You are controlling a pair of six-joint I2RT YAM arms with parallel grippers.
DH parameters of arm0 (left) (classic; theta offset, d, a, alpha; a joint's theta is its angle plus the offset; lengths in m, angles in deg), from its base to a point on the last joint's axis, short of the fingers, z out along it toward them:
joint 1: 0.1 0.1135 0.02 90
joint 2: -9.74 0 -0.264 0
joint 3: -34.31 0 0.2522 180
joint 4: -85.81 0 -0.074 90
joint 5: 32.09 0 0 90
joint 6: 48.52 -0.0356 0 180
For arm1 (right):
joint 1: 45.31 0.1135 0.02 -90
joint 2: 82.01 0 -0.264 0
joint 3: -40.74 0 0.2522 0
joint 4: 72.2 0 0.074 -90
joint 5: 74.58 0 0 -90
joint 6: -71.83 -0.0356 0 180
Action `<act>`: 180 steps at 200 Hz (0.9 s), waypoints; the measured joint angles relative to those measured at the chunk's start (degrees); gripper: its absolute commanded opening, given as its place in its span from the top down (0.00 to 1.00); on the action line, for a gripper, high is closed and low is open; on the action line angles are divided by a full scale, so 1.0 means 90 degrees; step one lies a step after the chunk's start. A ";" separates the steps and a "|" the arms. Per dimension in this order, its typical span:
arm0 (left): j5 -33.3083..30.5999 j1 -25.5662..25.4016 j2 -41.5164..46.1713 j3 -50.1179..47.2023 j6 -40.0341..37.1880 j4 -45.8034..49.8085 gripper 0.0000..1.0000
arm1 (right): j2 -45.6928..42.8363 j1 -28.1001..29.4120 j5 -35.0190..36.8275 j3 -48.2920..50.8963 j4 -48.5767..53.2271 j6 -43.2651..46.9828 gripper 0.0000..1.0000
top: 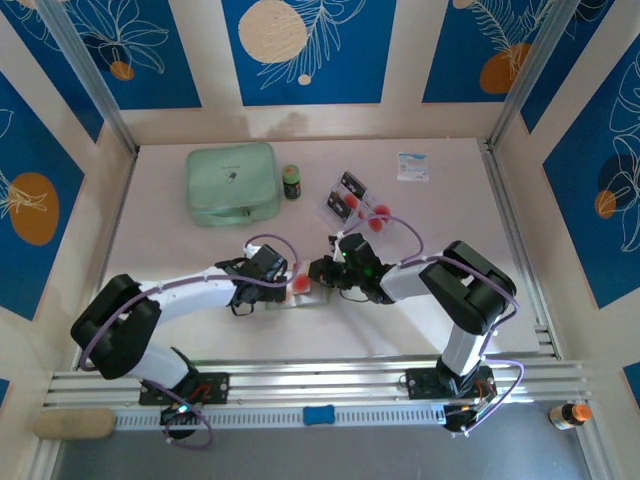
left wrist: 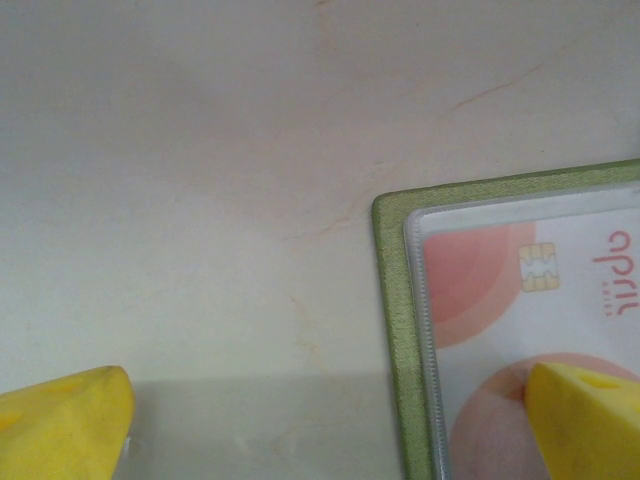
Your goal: Put the credit cards into the card holder
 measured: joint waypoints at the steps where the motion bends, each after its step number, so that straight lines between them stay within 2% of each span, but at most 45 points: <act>1: 0.0000 0.0000 0.0000 0.0000 0.0002 -0.0002 0.00 | 0.0002 0.0000 0.0000 0.0000 -0.0005 0.0000 1.00; 180: -0.0044 0.0000 0.0039 -0.0053 0.0017 0.0002 0.00 | 0.0073 0.0265 0.0036 0.0000 -0.0134 -0.0090 1.00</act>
